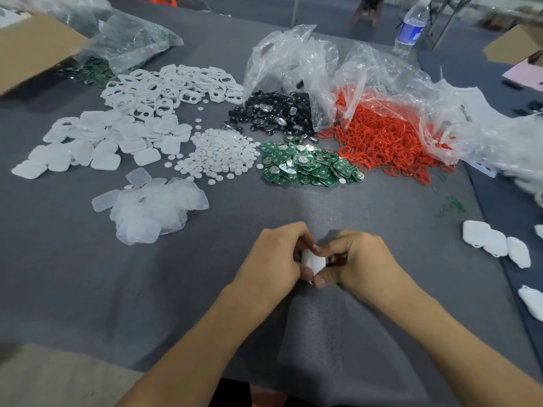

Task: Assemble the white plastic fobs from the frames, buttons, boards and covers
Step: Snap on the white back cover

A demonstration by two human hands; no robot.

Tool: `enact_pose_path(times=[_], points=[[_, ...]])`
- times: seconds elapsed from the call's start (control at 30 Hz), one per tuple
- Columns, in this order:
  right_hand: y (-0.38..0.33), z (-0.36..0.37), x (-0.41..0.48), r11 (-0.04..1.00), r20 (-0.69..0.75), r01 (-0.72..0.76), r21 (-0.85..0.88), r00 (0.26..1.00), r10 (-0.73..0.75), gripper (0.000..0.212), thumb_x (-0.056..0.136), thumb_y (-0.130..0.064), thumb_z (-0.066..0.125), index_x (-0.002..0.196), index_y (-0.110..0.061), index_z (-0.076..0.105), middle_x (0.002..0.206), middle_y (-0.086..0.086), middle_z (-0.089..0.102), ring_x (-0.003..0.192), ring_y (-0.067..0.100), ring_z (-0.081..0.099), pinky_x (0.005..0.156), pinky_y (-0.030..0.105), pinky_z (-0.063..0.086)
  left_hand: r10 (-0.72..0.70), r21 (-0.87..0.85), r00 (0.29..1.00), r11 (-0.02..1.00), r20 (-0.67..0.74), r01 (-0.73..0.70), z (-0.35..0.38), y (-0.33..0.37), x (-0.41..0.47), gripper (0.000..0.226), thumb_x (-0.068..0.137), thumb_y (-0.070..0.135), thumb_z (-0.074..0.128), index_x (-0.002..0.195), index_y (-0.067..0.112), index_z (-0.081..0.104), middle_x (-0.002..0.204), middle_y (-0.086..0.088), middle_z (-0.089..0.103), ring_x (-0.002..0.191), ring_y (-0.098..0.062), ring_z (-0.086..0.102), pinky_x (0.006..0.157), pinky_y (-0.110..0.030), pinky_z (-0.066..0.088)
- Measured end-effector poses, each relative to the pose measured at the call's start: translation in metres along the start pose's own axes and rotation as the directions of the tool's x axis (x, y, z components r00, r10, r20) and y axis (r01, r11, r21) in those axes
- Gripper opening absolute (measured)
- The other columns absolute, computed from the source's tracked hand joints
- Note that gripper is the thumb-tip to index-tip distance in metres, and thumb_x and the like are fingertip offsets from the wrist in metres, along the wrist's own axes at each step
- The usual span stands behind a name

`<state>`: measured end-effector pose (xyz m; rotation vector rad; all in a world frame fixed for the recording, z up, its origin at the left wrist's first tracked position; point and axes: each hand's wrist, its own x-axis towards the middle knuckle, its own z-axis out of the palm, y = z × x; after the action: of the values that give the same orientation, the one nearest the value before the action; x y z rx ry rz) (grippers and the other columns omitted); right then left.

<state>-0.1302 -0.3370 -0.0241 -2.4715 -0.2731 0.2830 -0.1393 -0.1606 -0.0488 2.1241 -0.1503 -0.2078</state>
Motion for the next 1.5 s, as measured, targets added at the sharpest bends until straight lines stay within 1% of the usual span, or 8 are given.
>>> enact_pose_path(times=[0.17, 0.27, 0.47, 0.6, 0.87, 1.07, 1.33, 1.5], points=[[0.005, 0.013, -0.021, 0.99, -0.09, 0.137, -0.029, 0.986, -0.139, 0.039, 0.076, -0.008, 0.085, 0.113, -0.02, 0.077, 0.087, -0.008, 0.063, 0.079, -0.007, 0.056, 0.074, 0.003, 0.038, 0.01, 0.03, 0.999, 0.999, -0.039, -0.009, 0.005, 0.004, -0.005, 0.046, 0.068, -0.002, 0.081, 0.101, 0.026, 0.065, 0.086, 0.01, 0.072, 0.078, -0.002, 0.068, 0.076, -0.028, 0.057], [0.007, 0.018, -0.031, 0.939, -0.138, 0.004, 0.344, 0.989, 0.046, 0.041, 0.086, -0.007, 0.077, 0.119, -0.03, 0.072, 0.085, -0.006, 0.071, 0.085, 0.004, 0.067, 0.085, 0.017, 0.05, -0.015, -0.126, 0.997, 0.992, -0.081, 0.005, 0.008, 0.0, -0.014, 0.049, 0.068, -0.002, 0.086, 0.105, 0.023, 0.069, 0.091, 0.012, 0.074, 0.084, 0.003, 0.07, 0.076, -0.012, 0.054], [-0.001, 0.039, -0.038, 0.677, -0.228, 0.042, 0.735, 0.955, 0.189, 0.028, 0.092, -0.002, 0.068, 0.105, -0.025, 0.077, 0.082, 0.005, 0.075, 0.078, 0.019, 0.072, 0.079, 0.037, 0.06, -0.041, -0.59, 0.989, 0.806, -0.143, -0.052, 0.015, -0.003, -0.032, 0.029, 0.086, 0.001, 0.078, 0.109, 0.018, 0.077, 0.101, 0.004, 0.079, 0.097, -0.011, 0.075, 0.084, -0.021, 0.056], [-0.008, 0.045, -0.042, 0.628, -0.279, 0.089, 0.773, 0.937, 0.21, 0.033, 0.09, 0.0, 0.069, 0.101, -0.029, 0.078, 0.076, 0.005, 0.073, 0.075, 0.023, 0.071, 0.073, 0.043, 0.061, -0.104, -0.703, 0.977, 0.708, -0.188, -0.061, 0.021, -0.001, -0.036, 0.018, 0.092, 0.007, 0.074, 0.107, 0.017, 0.079, 0.101, -0.001, 0.08, 0.096, -0.016, 0.075, 0.083, -0.023, 0.057], [-0.011, 0.054, -0.047, 0.619, -0.274, 0.082, 0.781, 0.936, 0.221, 0.029, 0.092, -0.002, 0.067, 0.102, -0.028, 0.076, 0.077, 0.004, 0.072, 0.074, 0.017, 0.07, 0.073, 0.03, 0.058, -0.092, -0.539, 0.953, 0.838, -0.29, -0.083, 0.028, -0.006, -0.038, 0.021, 0.09, 0.011, 0.077, 0.098, 0.03, 0.08, 0.095, 0.009, 0.079, 0.092, -0.01, 0.075, 0.085, -0.03, 0.059], [-0.008, 0.049, -0.047, 0.377, -0.148, 0.041, 0.925, 0.955, 0.258, 0.024, 0.08, -0.014, 0.072, 0.103, -0.013, 0.077, 0.095, 0.018, 0.076, 0.082, 0.023, 0.073, 0.071, 0.025, 0.059, -0.098, -0.717, 0.994, 0.696, -0.056, 0.028, 0.02, -0.005, -0.043, 0.029, 0.083, 0.011, 0.082, 0.11, 0.021, 0.078, 0.105, 0.0, 0.079, 0.102, -0.014, 0.075, 0.084, -0.022, 0.057], [-0.008, 0.053, -0.051, 0.589, -0.213, 0.051, 0.806, 0.955, 0.208, 0.017, 0.089, -0.013, 0.07, 0.105, -0.017, 0.075, 0.083, 0.012, 0.076, 0.076, 0.019, 0.071, 0.076, 0.028, 0.058, -0.027, -0.504, 0.998, 0.864, -0.053, -0.004, 0.016, -0.01, -0.045, 0.027, 0.09, 0.009, 0.077, 0.111, 0.027, 0.074, 0.103, 0.006, 0.078, 0.101, -0.012, 0.074, 0.096, -0.044, 0.058], [-0.004, 0.048, -0.056, 0.652, -0.189, 0.014, 0.758, 0.962, 0.199, 0.018, 0.097, -0.007, 0.062, 0.104, -0.019, 0.072, 0.076, 0.007, 0.073, 0.066, 0.01, 0.063, 0.066, 0.022, 0.052, -0.047, -0.557, 0.999, 0.829, 0.02, 0.05, 0.02, -0.005, -0.048, 0.022, 0.094, 0.015, 0.074, 0.112, 0.028, 0.072, 0.104, 0.003, 0.078, 0.101, -0.015, 0.075, 0.097, -0.048, 0.057]])
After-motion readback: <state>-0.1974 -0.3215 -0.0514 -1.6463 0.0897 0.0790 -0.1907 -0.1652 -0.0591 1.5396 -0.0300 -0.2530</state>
